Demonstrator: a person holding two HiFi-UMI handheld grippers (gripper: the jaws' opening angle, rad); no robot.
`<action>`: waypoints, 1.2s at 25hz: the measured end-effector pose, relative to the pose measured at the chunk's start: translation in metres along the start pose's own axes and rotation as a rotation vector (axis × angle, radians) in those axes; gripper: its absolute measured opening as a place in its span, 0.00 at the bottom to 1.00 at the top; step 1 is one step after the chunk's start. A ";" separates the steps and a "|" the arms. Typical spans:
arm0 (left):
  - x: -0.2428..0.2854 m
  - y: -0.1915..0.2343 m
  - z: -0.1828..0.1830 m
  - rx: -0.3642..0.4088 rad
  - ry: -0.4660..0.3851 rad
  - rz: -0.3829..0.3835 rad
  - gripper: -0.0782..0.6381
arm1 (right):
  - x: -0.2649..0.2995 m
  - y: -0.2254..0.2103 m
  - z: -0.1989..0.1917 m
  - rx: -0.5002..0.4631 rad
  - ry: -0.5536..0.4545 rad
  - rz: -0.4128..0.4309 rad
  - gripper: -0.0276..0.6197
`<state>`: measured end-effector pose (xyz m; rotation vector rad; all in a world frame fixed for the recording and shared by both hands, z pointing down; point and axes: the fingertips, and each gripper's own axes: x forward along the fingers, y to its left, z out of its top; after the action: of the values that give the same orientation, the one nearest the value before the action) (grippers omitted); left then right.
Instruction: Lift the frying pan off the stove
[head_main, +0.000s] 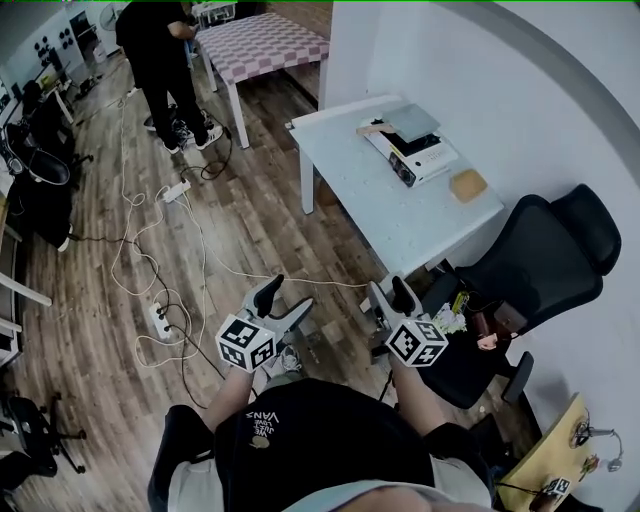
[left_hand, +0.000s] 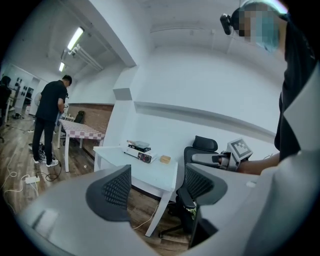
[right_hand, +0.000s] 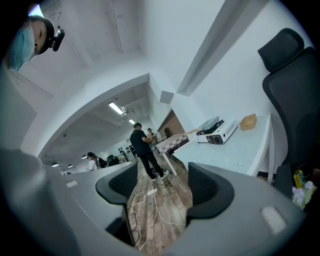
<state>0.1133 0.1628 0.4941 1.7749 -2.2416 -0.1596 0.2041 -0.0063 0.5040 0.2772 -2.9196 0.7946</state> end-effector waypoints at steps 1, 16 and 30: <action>0.003 0.009 0.004 0.001 0.003 -0.016 0.55 | 0.009 0.002 0.003 0.002 -0.009 -0.010 0.52; 0.037 0.111 0.037 0.013 0.059 -0.196 0.55 | 0.097 0.032 0.010 -0.011 -0.060 -0.140 0.52; 0.085 0.161 0.033 -0.043 0.082 -0.180 0.55 | 0.159 0.004 0.014 0.018 -0.037 -0.151 0.52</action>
<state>-0.0638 0.1169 0.5165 1.9228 -2.0065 -0.1663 0.0474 -0.0342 0.5131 0.5116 -2.8838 0.8015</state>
